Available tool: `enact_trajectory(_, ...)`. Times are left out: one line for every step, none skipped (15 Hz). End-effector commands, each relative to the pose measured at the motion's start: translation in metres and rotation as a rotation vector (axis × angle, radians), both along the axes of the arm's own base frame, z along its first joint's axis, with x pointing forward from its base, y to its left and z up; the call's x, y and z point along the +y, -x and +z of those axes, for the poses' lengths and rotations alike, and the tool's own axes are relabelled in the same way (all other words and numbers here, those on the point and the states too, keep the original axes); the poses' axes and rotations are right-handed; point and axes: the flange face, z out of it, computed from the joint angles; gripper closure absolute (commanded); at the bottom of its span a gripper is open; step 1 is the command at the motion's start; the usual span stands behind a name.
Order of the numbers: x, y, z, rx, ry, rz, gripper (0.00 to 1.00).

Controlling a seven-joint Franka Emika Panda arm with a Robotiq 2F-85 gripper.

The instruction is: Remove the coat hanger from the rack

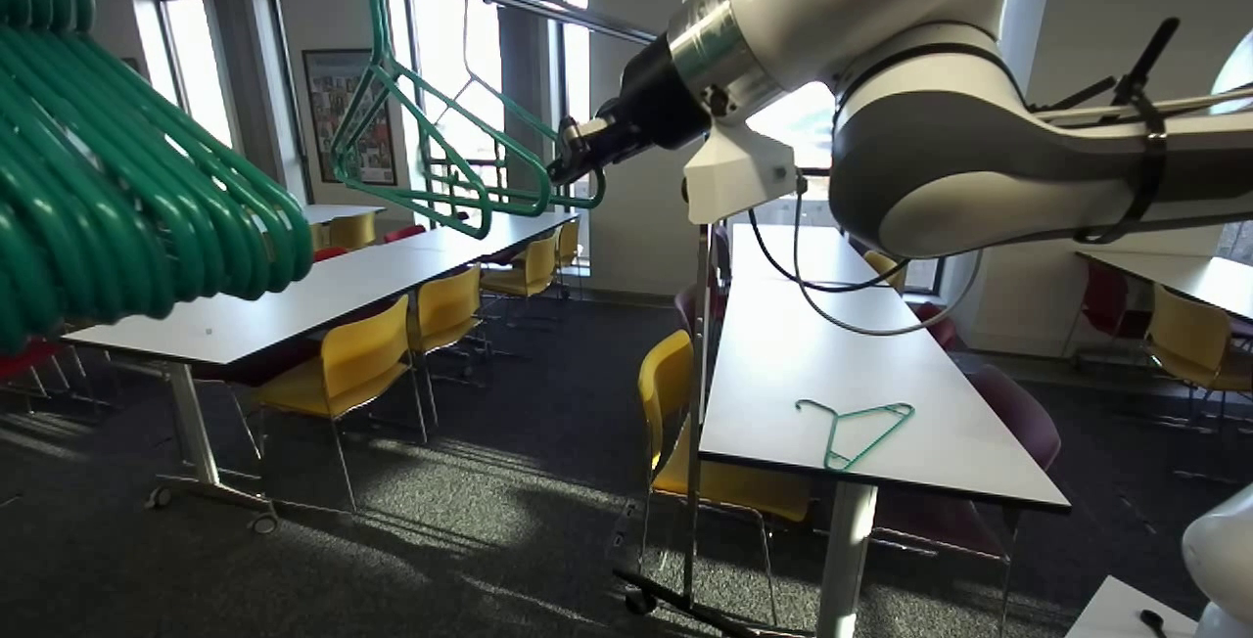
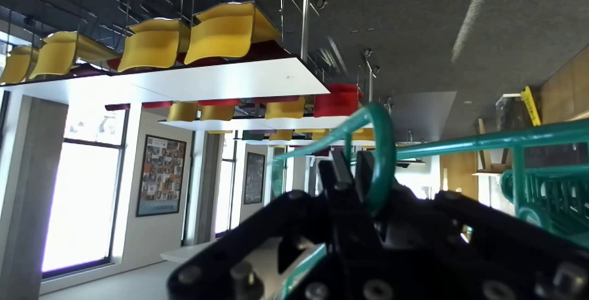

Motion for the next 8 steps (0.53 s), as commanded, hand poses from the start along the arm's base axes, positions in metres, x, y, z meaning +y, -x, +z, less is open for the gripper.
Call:
enact_trajectory(-0.003,0.002,0.018,-0.026,0.042,-0.010,1.00)
enact_trajectory(-0.004,0.004,0.021,-0.036,0.051,-0.011,0.98)
enact_trajectory(-0.004,0.006,0.026,-0.051,0.066,-0.013,0.98)
enact_trajectory(-0.006,0.008,0.031,-0.081,0.090,-0.019,0.98)
enact_trajectory(-0.007,0.010,0.037,-0.098,0.104,-0.022,0.98)
enact_trajectory(-0.009,0.012,0.043,-0.120,0.116,-0.027,0.98)
enact_trajectory(-0.013,0.012,0.049,-0.132,0.123,-0.037,0.98)
enact_trajectory(-0.018,0.011,0.055,-0.142,0.128,-0.052,0.98)
